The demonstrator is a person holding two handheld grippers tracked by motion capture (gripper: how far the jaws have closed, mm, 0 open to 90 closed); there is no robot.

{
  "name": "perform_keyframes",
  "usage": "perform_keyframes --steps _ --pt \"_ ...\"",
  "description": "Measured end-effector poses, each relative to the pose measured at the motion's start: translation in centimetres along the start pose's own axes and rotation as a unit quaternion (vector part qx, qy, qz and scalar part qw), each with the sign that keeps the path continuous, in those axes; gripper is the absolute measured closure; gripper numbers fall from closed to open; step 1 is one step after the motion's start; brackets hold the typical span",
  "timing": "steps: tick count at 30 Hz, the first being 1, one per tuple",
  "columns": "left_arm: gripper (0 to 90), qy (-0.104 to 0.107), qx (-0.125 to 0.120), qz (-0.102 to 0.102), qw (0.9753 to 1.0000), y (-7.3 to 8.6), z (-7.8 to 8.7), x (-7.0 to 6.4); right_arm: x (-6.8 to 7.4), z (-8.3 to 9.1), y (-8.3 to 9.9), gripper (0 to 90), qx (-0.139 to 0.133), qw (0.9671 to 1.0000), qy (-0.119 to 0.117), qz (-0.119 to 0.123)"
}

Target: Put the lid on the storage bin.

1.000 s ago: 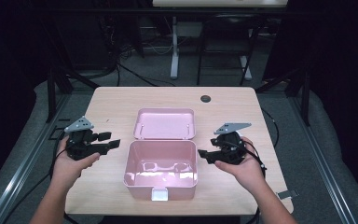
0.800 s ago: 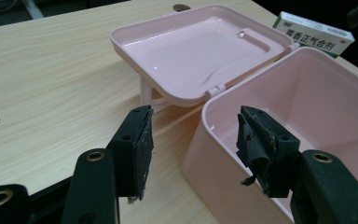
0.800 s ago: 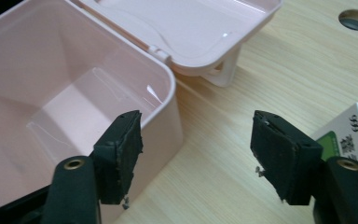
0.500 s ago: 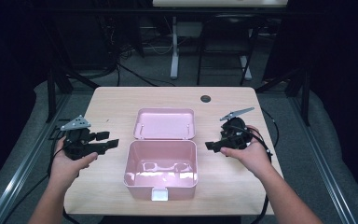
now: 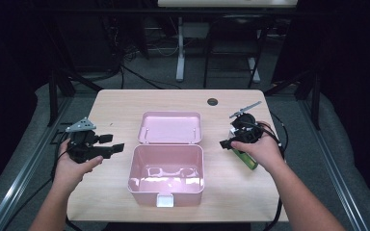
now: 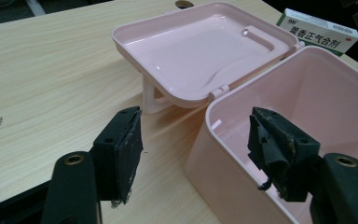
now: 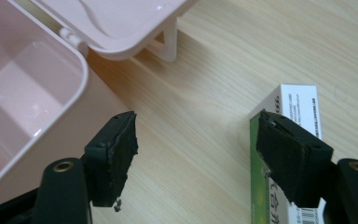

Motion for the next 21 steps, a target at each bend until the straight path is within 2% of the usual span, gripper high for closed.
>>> perform_keyframes --steps 2,4,6,10,13,15,21 --pt "30.3 0.0 -0.005 0.001 1.0 -0.2 0.0 0.0 -0.5 -0.2 0.1 29.2 0.012 0.9999 0.005 -0.001" --pt "24.8 0.013 -0.003 -0.017 0.9998 -0.2 0.1 -0.4 -1.1 -0.4 0.2 30.0 0.024 0.9996 0.016 0.005" --pt "24.4 0.015 -0.003 -0.021 0.9997 -0.3 0.1 -0.6 -1.6 -0.5 0.2 30.5 0.034 0.9992 0.019 0.002" --pt "32.1 0.008 -0.009 -0.022 0.9997 -0.4 0.2 -0.6 -2.3 -0.8 0.3 31.9 0.051 0.9984 0.025 0.002" --pt "36.7 0.012 -0.012 -0.022 0.9996 -0.5 0.4 -0.6 -2.7 -1.1 0.5 35.2 0.075 0.9966 0.033 0.012" --pt "38.0 0.013 -0.013 -0.023 0.9996 -0.5 0.4 -0.6 -2.9 -1.3 0.6 36.7 0.09 0.9951 0.036 0.023" --pt "39.3 0.012 -0.014 -0.025 0.9995 -0.5 0.4 -0.6 -4.2 -1.9 0.9 39.3 0.117 0.9913 0.055 0.023"
Point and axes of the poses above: each handheld gripper's, and its own axes: z roughly backward along the jaws, y roughly out of its underside, x roughly to its left, the point moved 10 cm from there along -z, roughly forward along the jaws
